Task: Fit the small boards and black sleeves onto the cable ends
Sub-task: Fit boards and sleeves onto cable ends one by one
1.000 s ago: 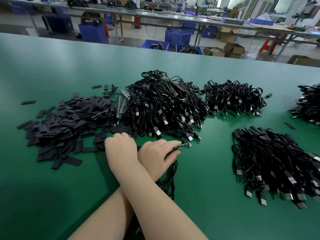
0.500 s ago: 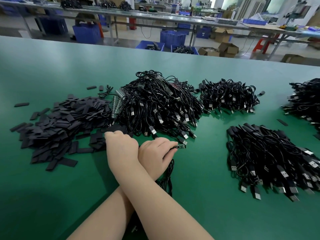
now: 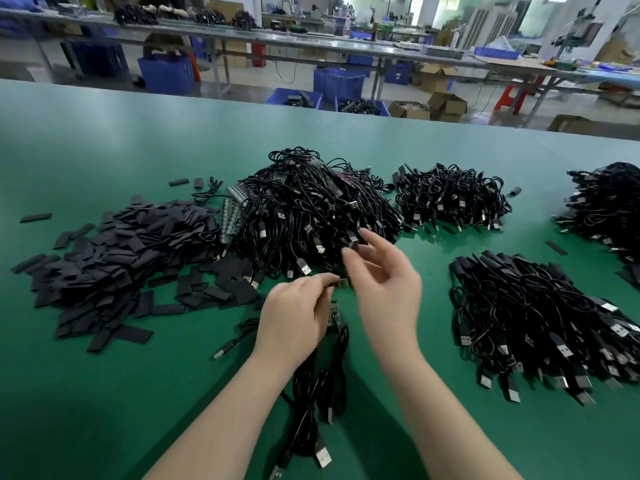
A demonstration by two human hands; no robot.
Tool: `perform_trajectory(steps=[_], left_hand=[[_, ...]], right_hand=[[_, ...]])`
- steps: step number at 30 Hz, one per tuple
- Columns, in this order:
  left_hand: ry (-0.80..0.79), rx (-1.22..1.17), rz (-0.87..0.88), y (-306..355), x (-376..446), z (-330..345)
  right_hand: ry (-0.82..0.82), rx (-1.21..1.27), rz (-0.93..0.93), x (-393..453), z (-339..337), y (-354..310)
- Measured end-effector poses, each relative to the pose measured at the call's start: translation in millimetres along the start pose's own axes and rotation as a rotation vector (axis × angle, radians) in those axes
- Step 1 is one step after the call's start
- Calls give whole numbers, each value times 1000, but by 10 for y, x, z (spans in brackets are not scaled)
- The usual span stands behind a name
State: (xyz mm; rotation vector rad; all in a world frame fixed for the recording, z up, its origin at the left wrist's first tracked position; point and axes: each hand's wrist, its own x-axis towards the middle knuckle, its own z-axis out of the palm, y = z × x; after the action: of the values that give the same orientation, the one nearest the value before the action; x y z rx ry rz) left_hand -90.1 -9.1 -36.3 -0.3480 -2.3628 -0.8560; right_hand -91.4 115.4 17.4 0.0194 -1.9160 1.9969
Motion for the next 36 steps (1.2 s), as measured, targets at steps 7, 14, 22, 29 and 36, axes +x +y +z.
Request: perform_trajectory(steps=[7,14,22,29,36], left_hand=[[-61,-43,-58,37,-15,7],[-95,-125,-149,31,-14,-20],[-91,-115,-149,61,-18,-46],[-59,-114,-148,92,-37,-48],[-47,-106,-98,74,-41,-44]], right_hand=[[38,58,265,23,-342,493],[-79,134,269,-6,-401,534],[-111,158,230,-18,-398,516],[-110,148,254,-13,-417,537],[-113,139,255,-11,-407,555]])
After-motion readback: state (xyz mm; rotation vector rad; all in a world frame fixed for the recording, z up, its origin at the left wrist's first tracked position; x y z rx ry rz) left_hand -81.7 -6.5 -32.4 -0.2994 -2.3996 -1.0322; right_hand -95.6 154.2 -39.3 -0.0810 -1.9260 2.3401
